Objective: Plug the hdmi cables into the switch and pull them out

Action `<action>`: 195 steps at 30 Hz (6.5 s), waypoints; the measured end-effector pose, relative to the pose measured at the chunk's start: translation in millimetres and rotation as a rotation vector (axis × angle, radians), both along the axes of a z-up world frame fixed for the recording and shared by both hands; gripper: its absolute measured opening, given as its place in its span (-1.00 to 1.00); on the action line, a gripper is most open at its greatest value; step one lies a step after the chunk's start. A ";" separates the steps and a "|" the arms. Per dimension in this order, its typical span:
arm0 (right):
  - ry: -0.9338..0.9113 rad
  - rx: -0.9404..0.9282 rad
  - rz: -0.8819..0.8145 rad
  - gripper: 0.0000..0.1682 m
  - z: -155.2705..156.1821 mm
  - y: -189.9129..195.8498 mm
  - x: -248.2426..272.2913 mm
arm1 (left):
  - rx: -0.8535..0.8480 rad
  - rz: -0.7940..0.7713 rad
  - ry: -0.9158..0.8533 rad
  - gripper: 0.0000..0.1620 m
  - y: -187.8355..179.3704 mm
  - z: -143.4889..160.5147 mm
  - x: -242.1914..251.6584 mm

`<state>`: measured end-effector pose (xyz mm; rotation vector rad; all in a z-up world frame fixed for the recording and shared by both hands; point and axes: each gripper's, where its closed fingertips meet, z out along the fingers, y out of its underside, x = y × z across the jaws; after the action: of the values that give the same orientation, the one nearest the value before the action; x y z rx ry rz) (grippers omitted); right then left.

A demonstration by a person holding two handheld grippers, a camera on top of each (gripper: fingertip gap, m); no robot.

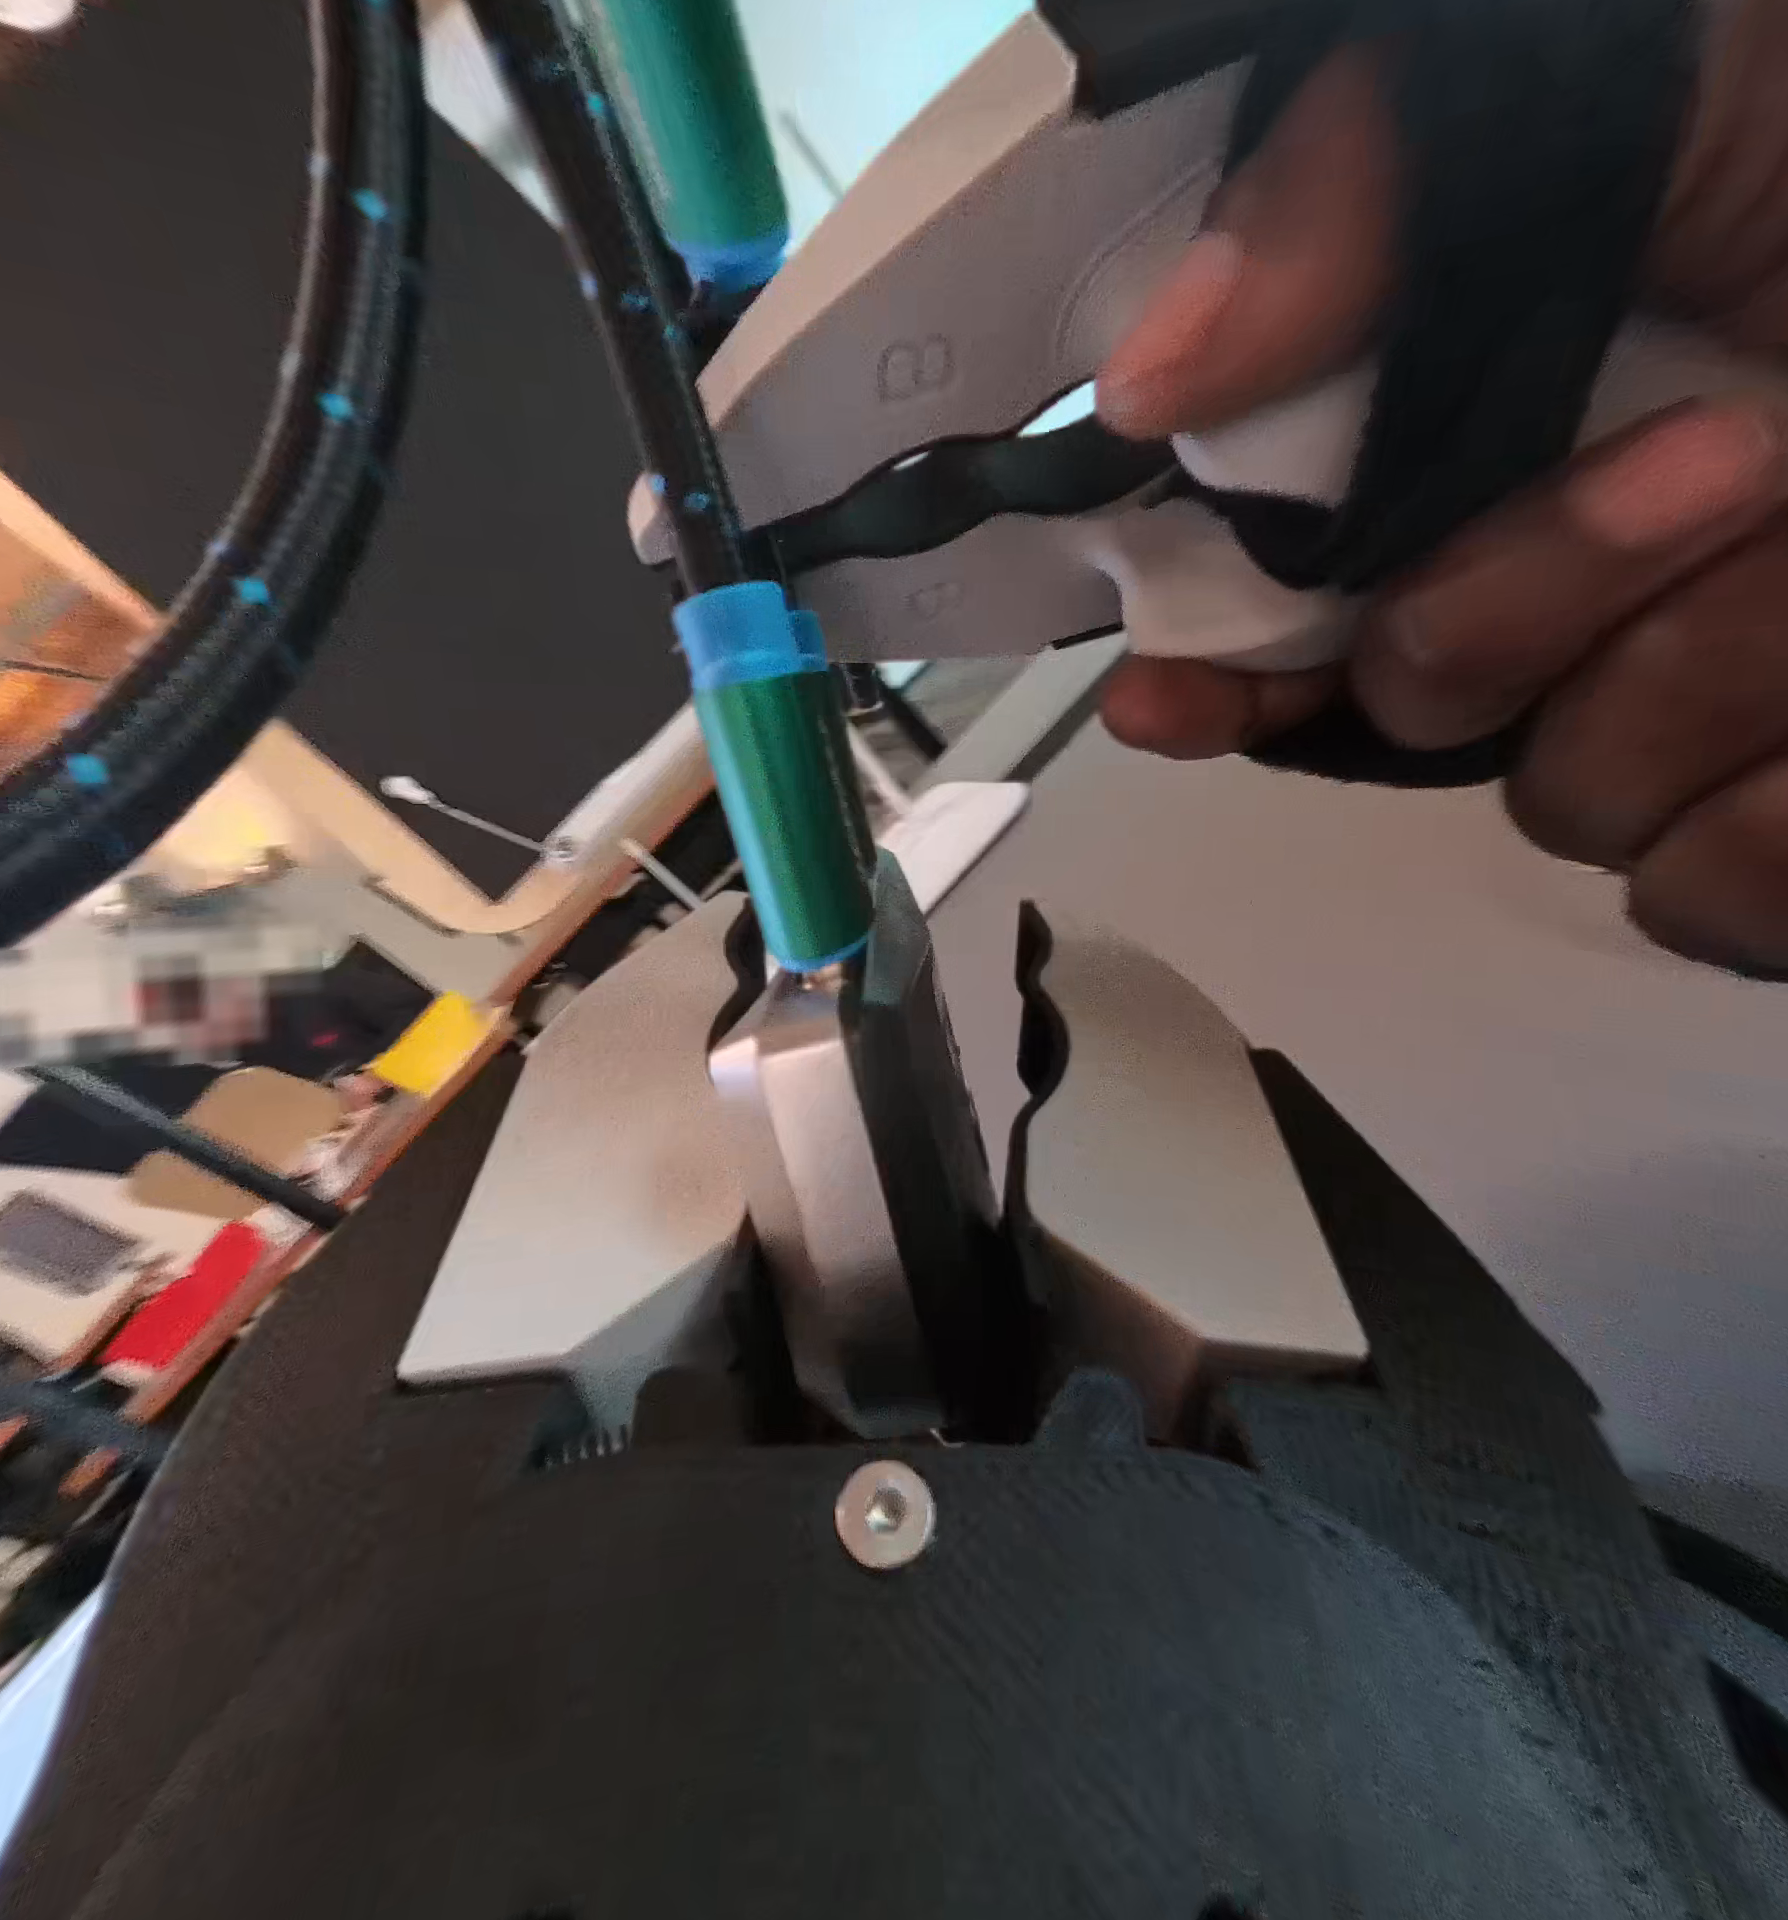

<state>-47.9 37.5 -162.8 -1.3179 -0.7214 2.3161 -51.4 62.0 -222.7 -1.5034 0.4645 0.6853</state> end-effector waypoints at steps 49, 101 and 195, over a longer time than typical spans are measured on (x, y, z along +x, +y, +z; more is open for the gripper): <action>-0.065 1.042 -0.470 -0.70 54.0 22.0 78.5 | -0.338 -0.166 -0.645 -0.55 -9.8 -41.3 5.7; -0.549 1.134 -0.968 -0.13 71.2 110.5 147.2 | -0.030 -0.175 -0.845 -0.55 -17.0 -3.5 -16.7; -1.186 0.858 -1.181 -0.10 -27.9 283.2 296.3 | -0.524 -0.108 -0.809 -0.32 -8.1 -79.4 9.0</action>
<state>248.4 320.7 -190.6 -1.7743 -0.7358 0.1316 -42.4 53.9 -302.1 -2.0686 0.0907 -0.1833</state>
